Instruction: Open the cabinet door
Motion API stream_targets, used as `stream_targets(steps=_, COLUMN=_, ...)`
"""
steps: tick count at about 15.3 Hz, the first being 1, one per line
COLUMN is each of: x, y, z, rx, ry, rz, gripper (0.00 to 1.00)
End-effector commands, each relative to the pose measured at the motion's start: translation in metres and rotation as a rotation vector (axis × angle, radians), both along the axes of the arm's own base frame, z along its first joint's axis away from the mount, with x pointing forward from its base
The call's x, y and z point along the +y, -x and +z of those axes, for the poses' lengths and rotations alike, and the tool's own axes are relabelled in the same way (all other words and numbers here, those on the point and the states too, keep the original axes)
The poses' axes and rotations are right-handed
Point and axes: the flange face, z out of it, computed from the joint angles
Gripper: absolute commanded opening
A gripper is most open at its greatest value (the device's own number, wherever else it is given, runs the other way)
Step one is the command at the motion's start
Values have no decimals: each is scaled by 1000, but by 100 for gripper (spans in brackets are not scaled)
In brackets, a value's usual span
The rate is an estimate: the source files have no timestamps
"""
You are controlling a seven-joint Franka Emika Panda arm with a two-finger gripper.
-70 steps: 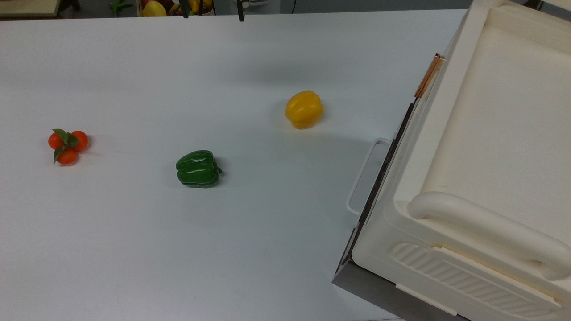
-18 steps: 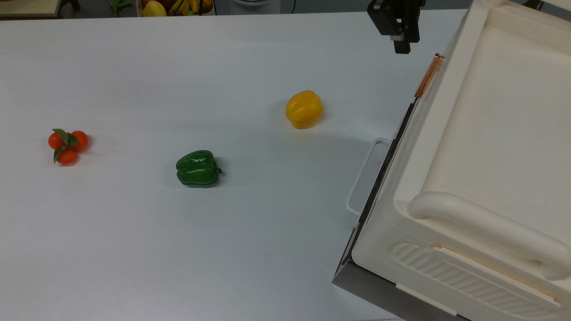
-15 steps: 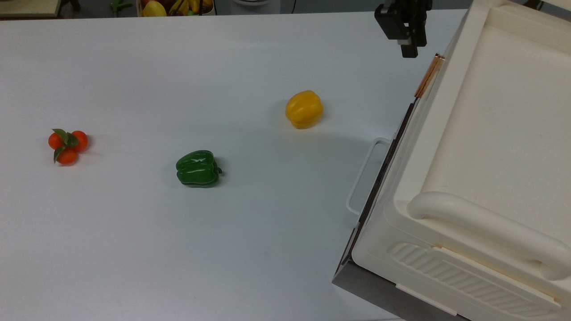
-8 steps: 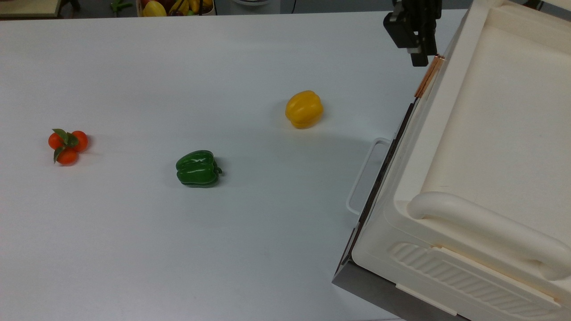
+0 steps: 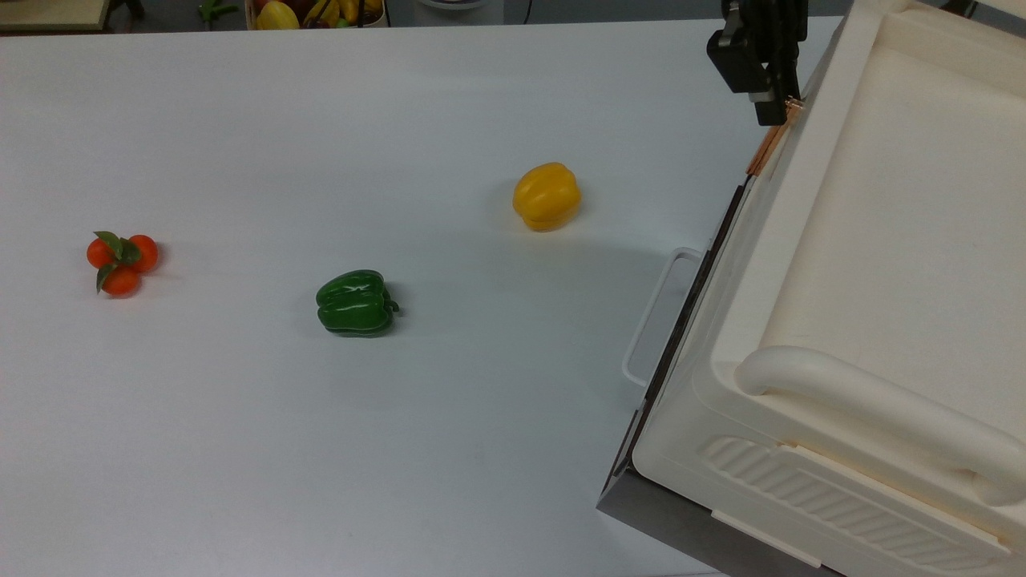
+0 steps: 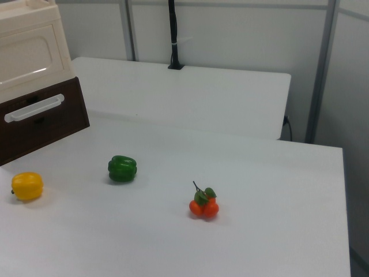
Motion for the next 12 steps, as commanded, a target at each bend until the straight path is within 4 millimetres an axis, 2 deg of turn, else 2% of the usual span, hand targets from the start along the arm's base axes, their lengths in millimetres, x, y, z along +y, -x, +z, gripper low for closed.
stream_targets(steps=1, x=15, y=-4, z=-6, rx=-34, ry=-24, rz=24, gripper=0)
stream_targets(steps=5, x=9, y=2, z=2, rx=-30, ry=-26, rz=11, gripper=0)
stream_targets(steps=7, x=7, y=9, z=-1, rx=-5, ry=-4, rz=16, gripper=0)
stream_targets(steps=12, x=-19, y=21, z=2, rx=73, ry=54, rz=0, gripper=0)
